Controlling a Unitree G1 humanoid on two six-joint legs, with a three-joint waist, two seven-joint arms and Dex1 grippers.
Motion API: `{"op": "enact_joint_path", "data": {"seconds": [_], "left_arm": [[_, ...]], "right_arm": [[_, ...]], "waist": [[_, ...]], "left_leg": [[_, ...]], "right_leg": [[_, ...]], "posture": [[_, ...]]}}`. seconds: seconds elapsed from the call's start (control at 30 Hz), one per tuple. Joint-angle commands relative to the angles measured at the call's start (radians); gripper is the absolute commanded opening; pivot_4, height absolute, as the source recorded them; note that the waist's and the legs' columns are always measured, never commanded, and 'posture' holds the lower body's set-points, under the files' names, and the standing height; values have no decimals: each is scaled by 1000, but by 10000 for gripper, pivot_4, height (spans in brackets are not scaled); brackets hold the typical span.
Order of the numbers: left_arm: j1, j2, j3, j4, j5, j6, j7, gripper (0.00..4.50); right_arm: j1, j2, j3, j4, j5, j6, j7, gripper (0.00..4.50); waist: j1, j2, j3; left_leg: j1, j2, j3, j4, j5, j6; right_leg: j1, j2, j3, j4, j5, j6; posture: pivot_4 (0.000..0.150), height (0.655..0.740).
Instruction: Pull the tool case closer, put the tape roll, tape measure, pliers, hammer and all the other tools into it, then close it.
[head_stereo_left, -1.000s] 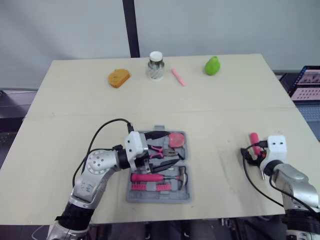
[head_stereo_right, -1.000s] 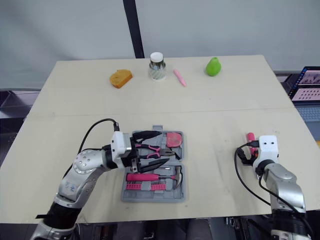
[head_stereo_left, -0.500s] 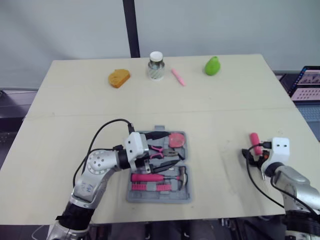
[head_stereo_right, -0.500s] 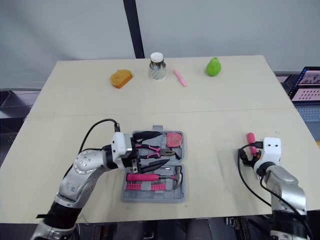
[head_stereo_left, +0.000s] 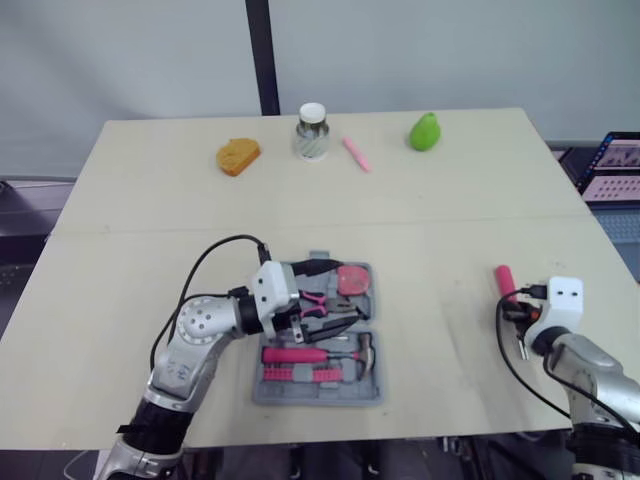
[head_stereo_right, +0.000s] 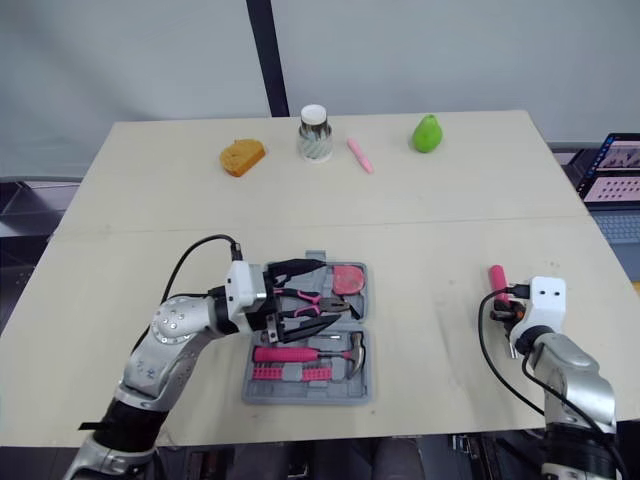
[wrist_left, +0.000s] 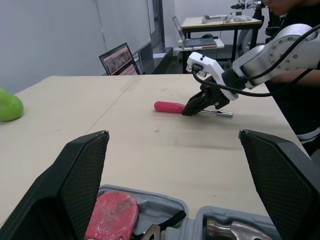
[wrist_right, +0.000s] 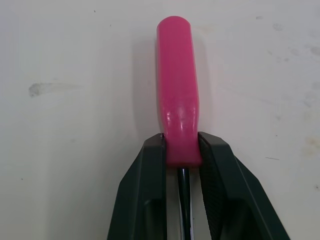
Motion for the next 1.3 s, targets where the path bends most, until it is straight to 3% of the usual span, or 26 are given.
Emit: {"op": "enact_joint_path", "data": {"seconds": [0.03,0.27,0.47,0.53,0.73,1.1,1.3], "left_arm": [[96,57,66,-63,-16,-17,-4,45000],[363,194,227,-164,-63,-44,-46,45000],[627,243,421,-237,-116,-59,-61,45000],[770,232,503,-266,-133,-83,-80,45000],[999,195,607,-352,-177,-130,-126,45000],[1160,143,698,-394,-197,-153,-149,45000],[1191,120,689,-403,-188,-162,-156,45000]], "right_arm": [[32,-99,56,-107,-8,-32,133,4031],[-13,-307,233,-388,105,94,447,4031],[-163,-431,446,-615,186,256,610,4031],[-269,-404,563,-697,202,349,606,4031],[-467,-288,739,-797,257,563,550,4031],[-572,-91,1050,-829,197,717,380,4031],[-598,4,1107,-794,172,755,312,4031]], "waist": [[-3,0,0],[-26,0,0],[-18,-3,2],[-23,-5,3],[-24,-7,3],[-31,-9,2],[-36,-10,1]], "left_leg": [[0,0,1,0,0,0],[1,3,2,-1,-1,0],[-1,3,0,1,-4,2],[-1,3,1,2,-6,2],[-2,5,0,2,-9,0],[-6,5,4,2,-13,1],[-6,5,6,2,-13,2]], "right_leg": [[-1,0,1,0,0,0],[-2,1,3,0,0,-1],[-1,-1,2,-4,0,0],[-1,-2,3,-7,1,0],[-2,-2,4,-13,1,-3],[-9,-1,2,-11,1,-4],[-11,-1,3,-9,1,-4]], "posture": [[1500,7400],[1500,7400],[1500,7400],[1500,7400],[1500,7400],[1500,7400],[1500,7400]]}}
